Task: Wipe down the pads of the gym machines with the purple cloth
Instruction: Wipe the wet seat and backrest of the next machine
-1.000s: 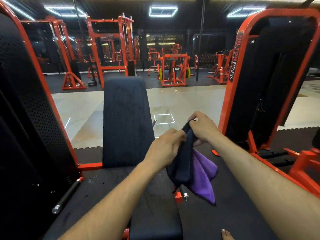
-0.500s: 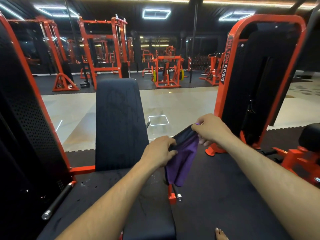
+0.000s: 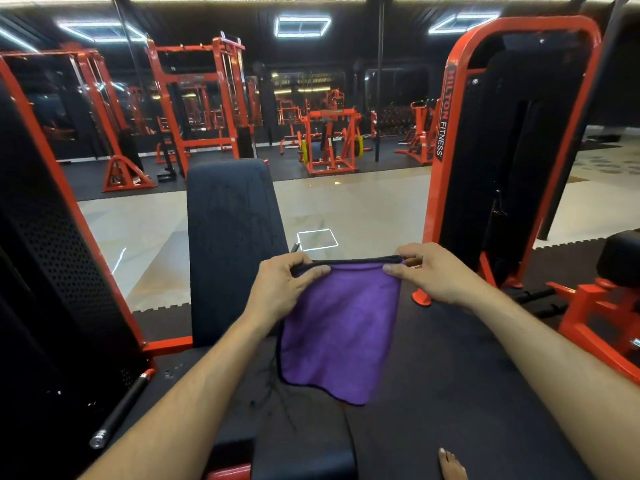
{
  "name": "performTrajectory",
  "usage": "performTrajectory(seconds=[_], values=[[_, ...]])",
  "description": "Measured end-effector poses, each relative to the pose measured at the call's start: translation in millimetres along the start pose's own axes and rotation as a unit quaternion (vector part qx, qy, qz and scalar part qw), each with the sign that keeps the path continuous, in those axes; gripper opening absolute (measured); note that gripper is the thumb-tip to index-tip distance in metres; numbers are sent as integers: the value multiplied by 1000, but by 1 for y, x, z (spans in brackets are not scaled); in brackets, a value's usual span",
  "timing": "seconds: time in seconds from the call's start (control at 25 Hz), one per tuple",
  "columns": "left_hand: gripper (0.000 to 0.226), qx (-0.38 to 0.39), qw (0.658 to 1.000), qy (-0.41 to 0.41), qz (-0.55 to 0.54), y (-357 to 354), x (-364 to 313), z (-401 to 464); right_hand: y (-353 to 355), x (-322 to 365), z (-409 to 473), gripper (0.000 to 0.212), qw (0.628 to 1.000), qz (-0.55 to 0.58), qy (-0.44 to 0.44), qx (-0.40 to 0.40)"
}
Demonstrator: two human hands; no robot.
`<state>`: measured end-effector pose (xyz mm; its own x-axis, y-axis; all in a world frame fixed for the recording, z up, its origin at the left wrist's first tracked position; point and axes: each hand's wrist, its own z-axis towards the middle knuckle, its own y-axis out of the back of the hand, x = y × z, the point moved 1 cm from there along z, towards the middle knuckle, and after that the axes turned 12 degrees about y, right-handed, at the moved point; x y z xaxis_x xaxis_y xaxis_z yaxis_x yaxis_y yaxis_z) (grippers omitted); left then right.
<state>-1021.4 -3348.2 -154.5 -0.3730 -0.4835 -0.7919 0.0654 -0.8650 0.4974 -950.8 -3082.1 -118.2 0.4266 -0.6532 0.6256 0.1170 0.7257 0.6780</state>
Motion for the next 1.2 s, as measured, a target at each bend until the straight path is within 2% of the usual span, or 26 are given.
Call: performTrajectory(seconds=[0.08, 0.2, 0.24, 0.32, 0.44, 0.52, 0.6, 0.68, 0.76, 0.84, 0.92, 1.0, 1.12, 1.2], values=[[46, 38, 999, 13, -5, 9, -2, -1, -2, 3, -10, 18, 995, 101, -5, 13], [29, 171, 983, 16, -58, 24, 2, -3, -8, 4, -26, 25, 965, 260, -23, -3], [22, 189, 978, 16, -90, 28, 2, -4, -10, 5, -29, 26, 956, 292, -24, -10], [15, 183, 968, 9, -170, 30, 1, -11, -14, 8, -29, 27, 936, 348, -33, -36], [31, 139, 952, 18, -271, 17, -15, -21, -31, 11, -32, 29, 894, 440, -32, -70], [37, 111, 953, 37, -280, 12, -19, -22, -53, 9, -40, 25, 897, 438, -37, -51], [50, 131, 944, 75, -294, 12, 0, -27, -67, 11, -42, 15, 914, 402, -37, -48], [65, 257, 908, 141, -298, 4, 40, -46, -73, 15, -36, 18, 906, 404, -59, -111], [60, 389, 848, 219, -284, -19, 79, -79, -78, 10, -30, 21, 877, 423, -111, -199], [53, 384, 827, 257, -320, -46, 94, -108, -91, -9, -37, 24, 851, 422, -194, -246], [47, 355, 797, 267, -410, -71, 96, -126, -112, -26, -54, 31, 830, 423, -269, -244], [52, 333, 772, 261, -474, -91, 88, -139, -120, -28, -65, 29, 819, 425, -300, -242], [63, 299, 752, 297, -507, -110, 82, -144, -108, -23, -59, 28, 837, 428, -263, -216], [67, 309, 758, 298, -492, -114, 79, -134, -91, -18, -52, 25, 860, 417, -227, -186]])
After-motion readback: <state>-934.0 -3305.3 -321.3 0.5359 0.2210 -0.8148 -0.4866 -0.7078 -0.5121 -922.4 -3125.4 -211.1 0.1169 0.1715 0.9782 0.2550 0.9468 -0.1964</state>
